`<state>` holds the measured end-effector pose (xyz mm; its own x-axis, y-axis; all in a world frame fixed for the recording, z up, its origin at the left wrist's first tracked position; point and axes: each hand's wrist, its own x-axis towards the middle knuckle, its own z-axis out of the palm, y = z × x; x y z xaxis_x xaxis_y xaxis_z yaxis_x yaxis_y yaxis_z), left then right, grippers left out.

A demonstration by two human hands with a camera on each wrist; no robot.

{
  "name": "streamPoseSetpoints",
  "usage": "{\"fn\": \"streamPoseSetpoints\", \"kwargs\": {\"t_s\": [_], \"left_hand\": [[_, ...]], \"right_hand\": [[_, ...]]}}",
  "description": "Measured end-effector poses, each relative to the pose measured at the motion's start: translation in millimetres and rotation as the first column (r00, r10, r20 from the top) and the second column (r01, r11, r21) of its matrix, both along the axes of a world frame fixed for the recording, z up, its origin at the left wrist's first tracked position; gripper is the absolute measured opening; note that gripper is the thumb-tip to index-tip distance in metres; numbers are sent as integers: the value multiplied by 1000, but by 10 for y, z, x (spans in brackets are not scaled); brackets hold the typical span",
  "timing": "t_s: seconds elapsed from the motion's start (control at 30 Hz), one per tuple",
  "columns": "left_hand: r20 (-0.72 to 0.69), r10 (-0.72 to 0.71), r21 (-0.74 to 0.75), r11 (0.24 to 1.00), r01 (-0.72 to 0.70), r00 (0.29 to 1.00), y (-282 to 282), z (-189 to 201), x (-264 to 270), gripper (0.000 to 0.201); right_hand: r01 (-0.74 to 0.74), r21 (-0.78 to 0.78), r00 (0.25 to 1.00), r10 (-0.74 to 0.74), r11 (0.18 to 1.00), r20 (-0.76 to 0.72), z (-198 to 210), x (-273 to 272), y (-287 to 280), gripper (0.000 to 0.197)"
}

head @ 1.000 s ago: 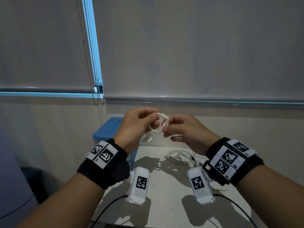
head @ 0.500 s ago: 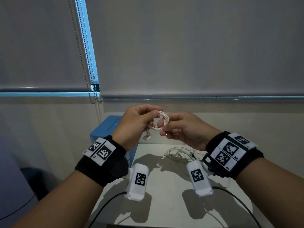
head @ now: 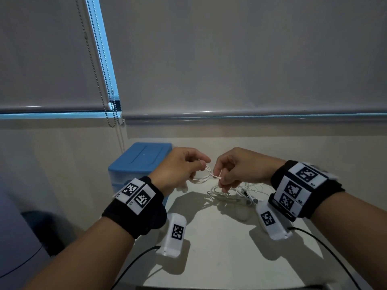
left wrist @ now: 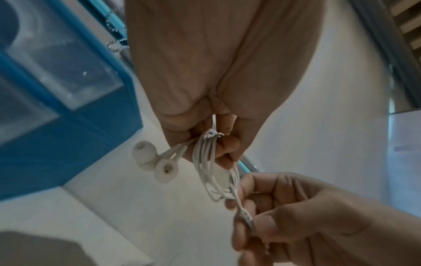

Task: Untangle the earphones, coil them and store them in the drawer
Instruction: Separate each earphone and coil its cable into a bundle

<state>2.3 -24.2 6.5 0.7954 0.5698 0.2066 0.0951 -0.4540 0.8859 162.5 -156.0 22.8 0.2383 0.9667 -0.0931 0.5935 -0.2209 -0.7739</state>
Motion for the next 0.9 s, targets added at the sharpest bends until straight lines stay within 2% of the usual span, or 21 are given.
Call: {"fn": "streamPoseSetpoints", "kwargs": {"t_s": [0.1,0.23,0.3,0.4,0.53,0.67,0.77,0.9], "left_hand": [[20,19,-103,995,-17,1000,4,-119,83,16],[15,31,-187,982,-27,999,63,-235,144,17],[10,39,-216,976,-36,999,97,-274,165,18],[-3,40,-268,963,-39,999,145,-337,198,21],[-70,71,-285,955,-88,995,223,-447,243,21],[-143,114,-275,950,-150,983,325,-556,278,30],[-226,140,-208,960,-188,964,427,-621,304,39],[-323,159,-150,965,-216,933,518,-673,364,43]], "right_hand": [[40,9,996,-39,999,-79,-166,-12,115,21],[107,49,979,-96,993,-180,-320,14,254,9],[145,74,969,-126,987,-214,-382,37,316,14],[170,70,949,-144,983,-280,-452,75,390,11],[211,27,925,-191,977,-329,-539,151,494,15],[290,-24,894,-280,957,-349,-630,140,646,5],[333,-66,891,-337,941,-305,-718,147,774,4],[393,-111,906,-405,913,-121,-813,130,901,4]]}}
